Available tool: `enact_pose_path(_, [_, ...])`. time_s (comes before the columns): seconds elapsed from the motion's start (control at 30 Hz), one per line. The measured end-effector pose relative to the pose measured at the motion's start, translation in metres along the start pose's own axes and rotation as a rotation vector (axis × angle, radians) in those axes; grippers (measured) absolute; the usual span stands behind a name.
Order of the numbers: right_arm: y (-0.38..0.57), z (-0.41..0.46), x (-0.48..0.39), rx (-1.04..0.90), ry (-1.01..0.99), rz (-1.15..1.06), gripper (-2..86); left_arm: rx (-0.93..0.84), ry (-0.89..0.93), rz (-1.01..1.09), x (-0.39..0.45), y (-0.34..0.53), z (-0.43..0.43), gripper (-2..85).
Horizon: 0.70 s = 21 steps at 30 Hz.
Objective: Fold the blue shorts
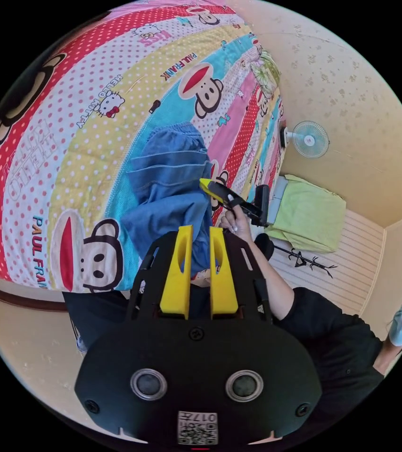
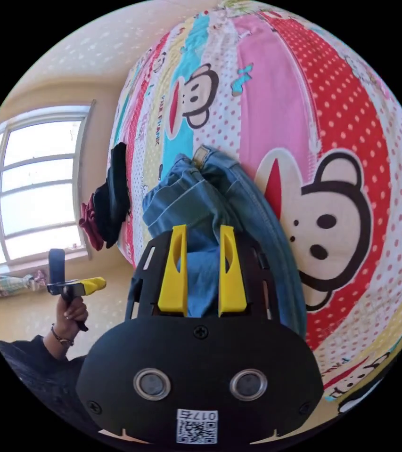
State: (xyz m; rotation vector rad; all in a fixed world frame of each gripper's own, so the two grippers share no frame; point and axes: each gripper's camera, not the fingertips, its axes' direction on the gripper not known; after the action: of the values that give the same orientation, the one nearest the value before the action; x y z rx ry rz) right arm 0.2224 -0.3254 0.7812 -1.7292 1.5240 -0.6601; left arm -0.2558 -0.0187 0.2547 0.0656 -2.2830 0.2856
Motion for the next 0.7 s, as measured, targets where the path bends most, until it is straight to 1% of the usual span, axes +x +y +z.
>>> enact_pose_path(0.03, [0.004,0.006,-0.003,0.011,-0.067,0.011,4.5,0.026,-0.012,-0.007,0.001,0.001,-0.006,6.9])
enact_pose_path(0.07, [0.013,0.021,-0.017,0.012,-0.196,-0.02,3.0,0.043,-0.014,-0.016,0.0,0.001,-0.01,7.4])
enact_pose_path(0.1, [0.023,0.042,-0.038,-0.062,-0.274,-0.083,2.5,0.081,-0.006,-0.035,0.0,0.002,-0.016,8.3])
enact_pose_path(0.13, [0.029,0.055,-0.049,-0.122,-0.281,-0.12,2.2,0.115,0.009,-0.05,-0.002,0.001,-0.022,8.9])
enact_pose_path(0.2, [0.06,0.107,-0.095,-0.415,-0.177,-0.331,2.1,0.153,0.026,-0.065,-0.002,-0.003,-0.028,9.6])
enact_pose_path(0.23, [0.069,0.118,-0.104,-0.488,-0.129,-0.393,2.1,0.161,0.035,-0.07,-0.002,-0.01,-0.029,10.0])
enact_pose_path(0.27, [0.085,0.131,-0.118,-0.585,-0.026,-0.505,2.4,0.157,0.043,-0.07,-0.002,-0.014,-0.028,10.2])
enact_pose_path(0.3, [0.094,0.13,-0.125,-0.606,0.028,-0.574,2.8,0.14,0.061,-0.063,0.0,-0.023,-0.024,10.6])
enact_pose_path(0.37, [0.092,0.112,-0.123,-0.577,0.024,-0.596,4.3,0.11,0.074,-0.04,0.007,-0.039,-0.014,11.0])
enact_pose_path(0.43, [0.075,0.081,-0.109,-0.487,0.028,-0.541,6.4,0.063,0.078,-0.008,0.02,-0.062,0.006,11.2])
enact_pose_path(0.5, [0.044,0.027,-0.082,-0.258,0.075,-0.426,7.3,0.019,0.1,0.025,0.032,-0.079,0.023,11.2])
enact_pose_path(0.53, [0.036,0.013,-0.075,-0.192,0.083,-0.394,7.5,0.005,0.111,0.043,0.041,-0.087,0.033,11.2])
enact_pose_path(0.6, [0.004,-0.027,-0.047,0.019,0.112,-0.269,8.1,-0.005,0.11,0.063,0.052,-0.094,0.044,11.2])
enact_pose_path(0.67, [-0.018,-0.036,-0.032,0.085,0.136,-0.206,8.8,-0.013,0.099,0.077,0.062,-0.097,0.054,11.2])
enact_pose_path(0.7, [-0.032,-0.031,-0.025,0.08,0.137,-0.176,9.3,-0.016,0.084,0.084,0.066,-0.096,0.06,11.2])
